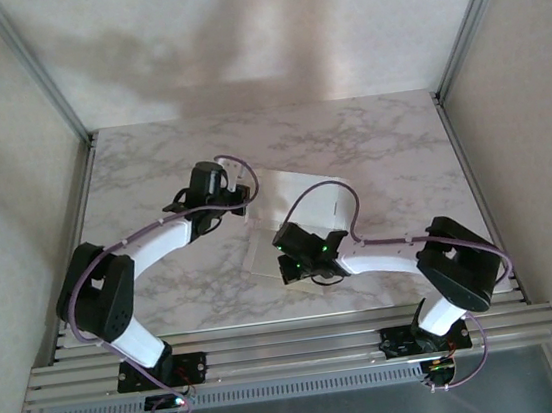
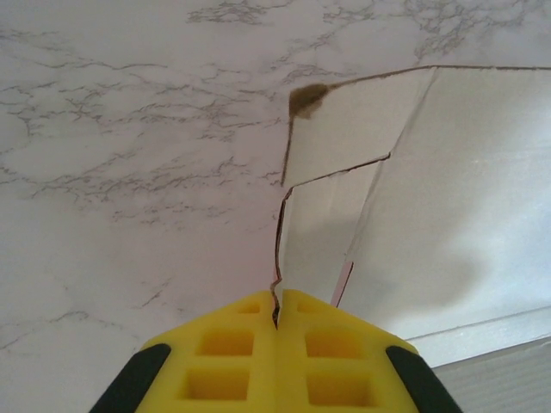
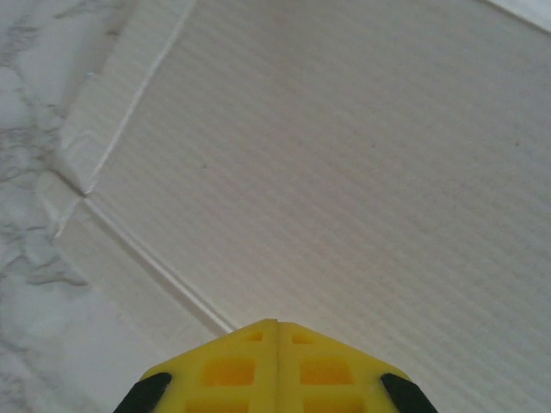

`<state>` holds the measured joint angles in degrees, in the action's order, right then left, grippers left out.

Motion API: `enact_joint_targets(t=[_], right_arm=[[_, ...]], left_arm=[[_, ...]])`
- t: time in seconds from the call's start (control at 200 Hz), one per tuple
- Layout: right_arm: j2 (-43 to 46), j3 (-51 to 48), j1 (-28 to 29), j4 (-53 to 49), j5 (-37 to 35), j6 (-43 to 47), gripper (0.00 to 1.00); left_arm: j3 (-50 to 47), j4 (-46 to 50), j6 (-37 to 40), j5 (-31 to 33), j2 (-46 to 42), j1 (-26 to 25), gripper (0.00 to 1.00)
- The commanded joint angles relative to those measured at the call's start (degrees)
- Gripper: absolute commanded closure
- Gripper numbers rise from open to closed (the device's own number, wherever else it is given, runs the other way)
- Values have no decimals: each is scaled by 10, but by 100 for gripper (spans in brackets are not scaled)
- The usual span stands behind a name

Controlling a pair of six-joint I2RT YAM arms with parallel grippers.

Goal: Fold the paper box

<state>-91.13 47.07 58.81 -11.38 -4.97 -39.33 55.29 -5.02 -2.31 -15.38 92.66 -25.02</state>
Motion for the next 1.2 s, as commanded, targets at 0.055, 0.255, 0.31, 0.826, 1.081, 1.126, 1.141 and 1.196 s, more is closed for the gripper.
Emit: enact_joint_targets(t=[0.055,0.255,0.31,0.826,1.081,1.126,1.141,1.196], right_arm=[[-29,-18,5,33,-32,-51,100],[-55,-18,5,35,-36,-75,100],[-59,-15,5,37,-37,-80,100],[-82,4,5,38,-24,-87,100],[-88,15,5,57,-1,-73,100],[-88,16,5,58,1,-70,100],[-88,17,4,58,1,-70,100],[-87,17,5,62,8,-64,100]], left_arm=[[-26,-9,-18,-7,-39,4,98],[-63,-18,-38,-17,-59,-1,97],[-73,-21,-41,-14,-64,-8,97],[-140,-47,-76,-4,-97,-35,96],[-156,-60,-99,4,-97,-52,96],[-160,-60,-98,8,-94,-53,96],[-161,-59,-98,9,-94,-54,96],[-166,-60,-98,13,-94,-54,96]])
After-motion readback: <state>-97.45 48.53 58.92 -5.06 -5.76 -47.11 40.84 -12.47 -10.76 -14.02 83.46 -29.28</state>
